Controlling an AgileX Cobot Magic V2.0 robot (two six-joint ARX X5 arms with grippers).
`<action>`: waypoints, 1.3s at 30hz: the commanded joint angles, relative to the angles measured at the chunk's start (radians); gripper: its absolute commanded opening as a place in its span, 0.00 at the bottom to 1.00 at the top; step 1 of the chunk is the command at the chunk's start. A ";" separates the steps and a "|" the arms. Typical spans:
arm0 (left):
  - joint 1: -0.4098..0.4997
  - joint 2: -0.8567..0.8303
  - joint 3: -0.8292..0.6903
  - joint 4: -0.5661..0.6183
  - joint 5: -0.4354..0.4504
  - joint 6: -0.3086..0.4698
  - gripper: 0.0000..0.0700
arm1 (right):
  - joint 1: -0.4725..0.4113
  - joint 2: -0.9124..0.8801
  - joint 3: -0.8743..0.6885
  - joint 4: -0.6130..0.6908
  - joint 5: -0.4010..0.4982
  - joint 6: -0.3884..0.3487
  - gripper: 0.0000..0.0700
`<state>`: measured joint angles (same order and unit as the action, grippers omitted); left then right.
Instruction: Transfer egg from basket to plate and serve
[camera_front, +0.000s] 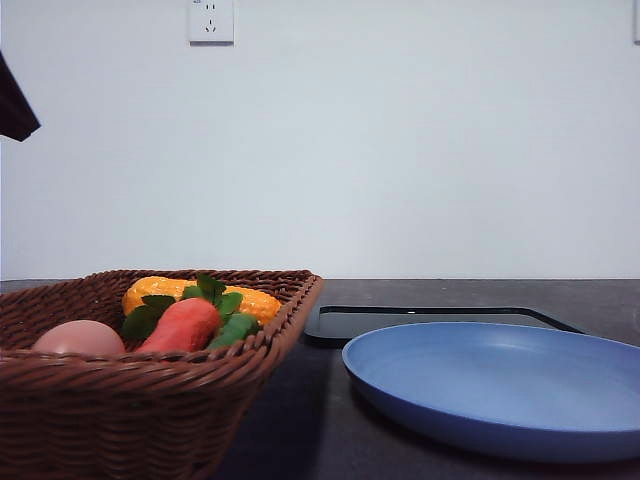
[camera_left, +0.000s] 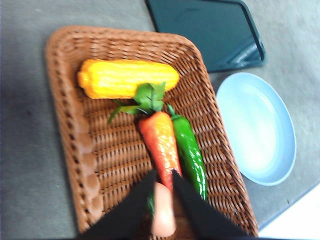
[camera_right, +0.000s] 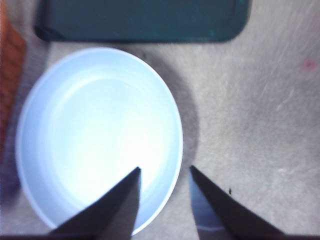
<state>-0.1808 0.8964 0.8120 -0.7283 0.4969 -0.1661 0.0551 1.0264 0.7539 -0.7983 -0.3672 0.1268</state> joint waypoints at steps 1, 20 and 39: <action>-0.006 0.007 0.015 0.010 0.005 0.020 0.32 | 0.002 0.035 -0.017 0.025 -0.004 -0.014 0.31; -0.011 0.007 0.015 0.014 0.005 0.016 0.44 | 0.004 0.311 -0.161 0.359 -0.130 0.089 0.18; -0.027 0.007 0.015 0.010 0.005 0.016 0.66 | -0.003 0.143 -0.158 0.336 -0.130 0.133 0.00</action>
<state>-0.2012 0.8963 0.8120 -0.7237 0.4967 -0.1638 0.0527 1.1811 0.5900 -0.4657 -0.4913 0.2376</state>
